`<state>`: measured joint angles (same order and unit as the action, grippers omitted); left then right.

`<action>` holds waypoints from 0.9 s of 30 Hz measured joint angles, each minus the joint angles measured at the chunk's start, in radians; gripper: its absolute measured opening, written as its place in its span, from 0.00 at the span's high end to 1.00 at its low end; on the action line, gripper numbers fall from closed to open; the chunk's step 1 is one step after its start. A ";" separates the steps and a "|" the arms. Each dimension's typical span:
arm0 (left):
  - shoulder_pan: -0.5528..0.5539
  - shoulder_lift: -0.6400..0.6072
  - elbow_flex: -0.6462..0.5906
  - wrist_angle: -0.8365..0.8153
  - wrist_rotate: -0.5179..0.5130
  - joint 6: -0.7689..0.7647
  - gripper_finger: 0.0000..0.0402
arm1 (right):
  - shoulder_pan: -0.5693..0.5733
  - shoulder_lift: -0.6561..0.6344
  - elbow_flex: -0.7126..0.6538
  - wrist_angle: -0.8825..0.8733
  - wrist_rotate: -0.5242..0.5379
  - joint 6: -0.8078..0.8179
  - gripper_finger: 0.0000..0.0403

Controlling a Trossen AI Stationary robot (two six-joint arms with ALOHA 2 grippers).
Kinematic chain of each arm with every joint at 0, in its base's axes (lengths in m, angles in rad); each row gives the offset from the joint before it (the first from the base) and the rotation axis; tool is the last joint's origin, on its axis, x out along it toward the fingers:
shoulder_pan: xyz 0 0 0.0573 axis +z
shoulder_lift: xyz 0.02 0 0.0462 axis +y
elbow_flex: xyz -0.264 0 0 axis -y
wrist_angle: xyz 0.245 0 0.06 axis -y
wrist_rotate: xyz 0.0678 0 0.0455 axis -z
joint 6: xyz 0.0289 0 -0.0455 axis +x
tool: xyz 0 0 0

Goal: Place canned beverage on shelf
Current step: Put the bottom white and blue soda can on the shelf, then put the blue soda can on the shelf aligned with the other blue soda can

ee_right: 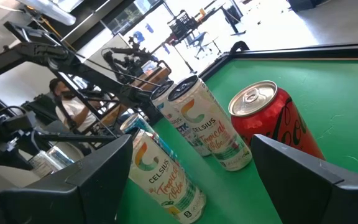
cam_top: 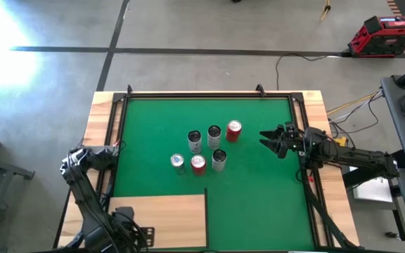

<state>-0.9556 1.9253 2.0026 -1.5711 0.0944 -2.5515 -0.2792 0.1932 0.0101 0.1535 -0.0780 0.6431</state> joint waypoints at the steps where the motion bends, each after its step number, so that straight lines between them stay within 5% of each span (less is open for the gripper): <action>1: 0.000 -0.003 0.000 0.000 0.000 0.000 0.27 | 0.000 0.000 0.000 0.000 0.000 0.000 0.21; 18: 0.010 -0.078 0.000 0.000 -0.004 0.006 0.27 | 0.000 0.000 0.000 0.000 0.000 0.000 0.21; 27: 0.070 -0.127 0.000 0.000 -0.194 0.257 0.30 | 0.000 0.000 0.000 0.000 0.000 0.000 0.21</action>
<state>-0.8857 1.7981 2.0026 -1.5709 -0.0998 -2.2943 -0.2794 0.1932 0.0101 0.1535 -0.0780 0.6431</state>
